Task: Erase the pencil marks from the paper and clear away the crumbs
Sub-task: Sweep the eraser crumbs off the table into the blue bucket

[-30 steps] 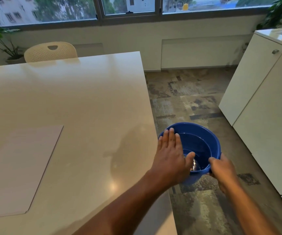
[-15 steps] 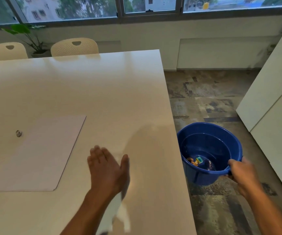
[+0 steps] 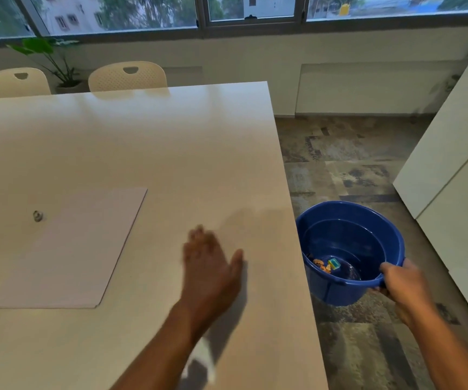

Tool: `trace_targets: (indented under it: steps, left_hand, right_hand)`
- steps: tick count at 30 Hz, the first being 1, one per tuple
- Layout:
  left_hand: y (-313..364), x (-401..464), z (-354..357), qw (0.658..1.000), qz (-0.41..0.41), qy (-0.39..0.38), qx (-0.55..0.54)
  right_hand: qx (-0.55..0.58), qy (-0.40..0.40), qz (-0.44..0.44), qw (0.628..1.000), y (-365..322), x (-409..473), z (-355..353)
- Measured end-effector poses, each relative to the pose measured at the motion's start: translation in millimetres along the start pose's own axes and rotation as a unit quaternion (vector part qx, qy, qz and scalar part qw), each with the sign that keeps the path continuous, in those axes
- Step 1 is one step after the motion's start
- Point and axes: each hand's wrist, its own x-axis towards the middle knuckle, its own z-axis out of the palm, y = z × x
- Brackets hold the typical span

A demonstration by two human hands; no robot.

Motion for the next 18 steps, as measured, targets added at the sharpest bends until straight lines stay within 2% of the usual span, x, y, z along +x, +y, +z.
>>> trace_targets:
  steps: [3, 8, 10, 14, 18]
  left_hand:
    - [-49.2, -23.8, -9.3, 0.993, -0.110, 0.010, 0.044]
    - [-61.3, -40.9, -4.6, 0.985, -0.164, -0.015, 0.043]
    - [-48.1, -27.0, 0.1, 0.987, -0.157, -0.002, 0.036]
    - [-5.1, 7.6, 13.8, 0.997, -0.070, 0.028, -0.013]
    - [51.1, 30.0, 16.5, 1.000, -0.012, -0.006, -0.007]
  right_hand:
    - [0.006, -0.001, 0.002, 1.000, -0.4, 1.0, 1.2]
    - [0.015, -0.004, 0.007, 1.000, -0.4, -1.8, 0.8]
    - [0.017, -0.009, 0.013, 1.000, 0.4, -3.5, 0.1]
    - [0.017, -0.008, 0.016, 1.000, -0.8, -6.5, -0.1]
    - [0.015, -0.009, 0.000, 1.000, -2.1, -9.5, -1.0]
